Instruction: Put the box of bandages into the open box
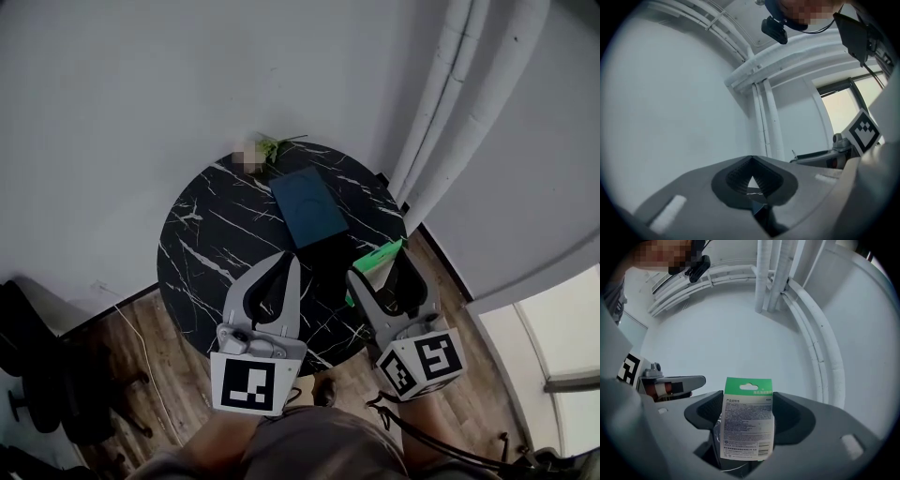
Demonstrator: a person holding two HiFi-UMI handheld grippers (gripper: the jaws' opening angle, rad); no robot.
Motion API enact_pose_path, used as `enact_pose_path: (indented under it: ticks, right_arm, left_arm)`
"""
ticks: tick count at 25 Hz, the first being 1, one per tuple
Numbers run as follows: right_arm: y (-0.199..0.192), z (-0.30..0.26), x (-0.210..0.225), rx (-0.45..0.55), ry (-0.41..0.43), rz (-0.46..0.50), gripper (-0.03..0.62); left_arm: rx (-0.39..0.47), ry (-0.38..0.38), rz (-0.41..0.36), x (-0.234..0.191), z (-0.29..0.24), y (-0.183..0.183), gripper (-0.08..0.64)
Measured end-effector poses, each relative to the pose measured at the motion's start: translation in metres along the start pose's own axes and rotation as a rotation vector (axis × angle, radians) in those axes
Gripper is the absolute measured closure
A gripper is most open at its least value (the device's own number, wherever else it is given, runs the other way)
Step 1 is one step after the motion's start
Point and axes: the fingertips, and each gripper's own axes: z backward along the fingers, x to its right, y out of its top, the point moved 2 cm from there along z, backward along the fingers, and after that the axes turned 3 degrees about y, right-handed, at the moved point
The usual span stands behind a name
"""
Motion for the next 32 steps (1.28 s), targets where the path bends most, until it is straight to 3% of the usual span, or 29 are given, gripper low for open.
enact_pose_path:
  ticks: [12, 25, 32]
  right_arm:
    - [-0.076, -0.047, 0.025, -0.141, 0.01, -0.013, 0.233]
    - [-0.186, -0.075, 0.051, -0.358, 0.006, -0.016, 0.233]
    - [-0.22, -0.08, 0.056, -0.451, -0.002, -0.021, 0.233]
  left_arm:
    - [-0.119, -0.018, 0.046, -0.02, -0.038, -0.061, 0.56]
    - [-0.285, -0.059, 0.105, -0.032, -0.076, -0.148, 0.56]
    - [-0.327, -0.058, 0.145, -0.044, -0.092, -0.174, 0.56]
